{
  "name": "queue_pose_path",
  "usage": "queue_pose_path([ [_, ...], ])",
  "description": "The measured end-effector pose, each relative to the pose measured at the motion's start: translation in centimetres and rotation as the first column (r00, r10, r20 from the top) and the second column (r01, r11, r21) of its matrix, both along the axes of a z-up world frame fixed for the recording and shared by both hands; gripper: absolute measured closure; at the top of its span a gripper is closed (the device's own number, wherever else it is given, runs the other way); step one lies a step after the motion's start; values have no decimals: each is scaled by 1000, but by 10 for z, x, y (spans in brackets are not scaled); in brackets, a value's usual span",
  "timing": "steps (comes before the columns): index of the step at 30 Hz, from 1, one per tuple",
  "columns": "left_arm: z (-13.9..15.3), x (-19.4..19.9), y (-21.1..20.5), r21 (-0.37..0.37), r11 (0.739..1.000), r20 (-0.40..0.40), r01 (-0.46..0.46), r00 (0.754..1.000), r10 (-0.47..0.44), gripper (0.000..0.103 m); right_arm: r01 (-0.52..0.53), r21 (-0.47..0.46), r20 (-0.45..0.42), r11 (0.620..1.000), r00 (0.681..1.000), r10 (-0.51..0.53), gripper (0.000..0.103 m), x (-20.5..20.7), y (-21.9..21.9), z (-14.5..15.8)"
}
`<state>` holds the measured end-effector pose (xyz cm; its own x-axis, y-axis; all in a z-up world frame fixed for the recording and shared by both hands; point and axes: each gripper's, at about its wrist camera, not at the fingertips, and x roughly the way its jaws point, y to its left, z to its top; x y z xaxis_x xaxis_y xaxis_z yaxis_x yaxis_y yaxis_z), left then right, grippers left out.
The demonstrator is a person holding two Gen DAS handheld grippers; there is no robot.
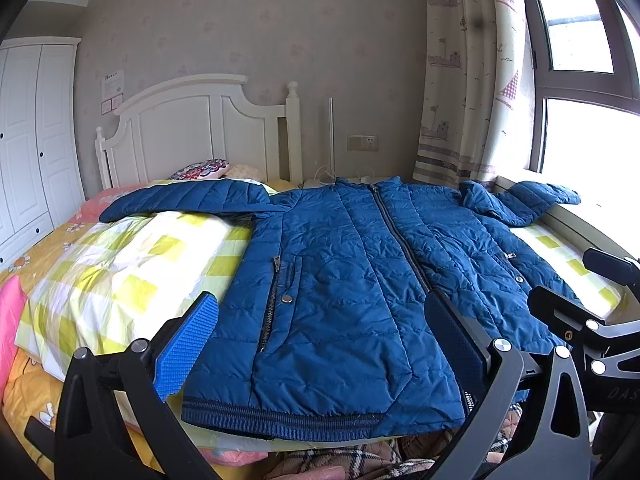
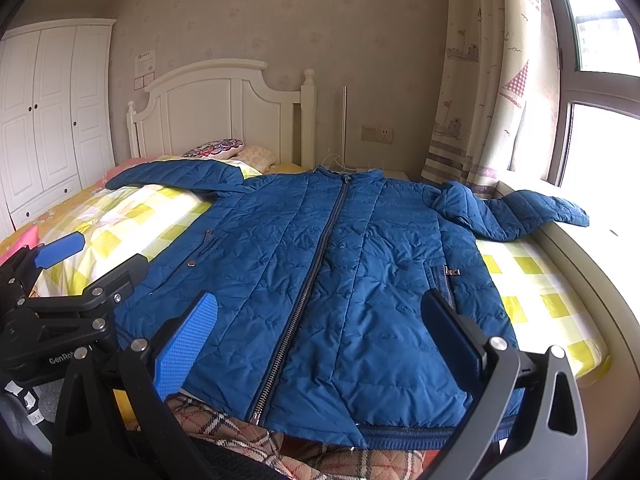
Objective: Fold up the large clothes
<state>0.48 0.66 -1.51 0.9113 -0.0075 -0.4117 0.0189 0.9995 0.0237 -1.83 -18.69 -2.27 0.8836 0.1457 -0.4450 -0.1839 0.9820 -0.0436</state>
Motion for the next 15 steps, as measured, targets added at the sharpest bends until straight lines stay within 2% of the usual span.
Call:
queue_pose_path([
  [15,0,0,0,-1,1000,-3,0,1000,0,4,-1,1,-4,1000,1000,1,2,1,-1,-1],
])
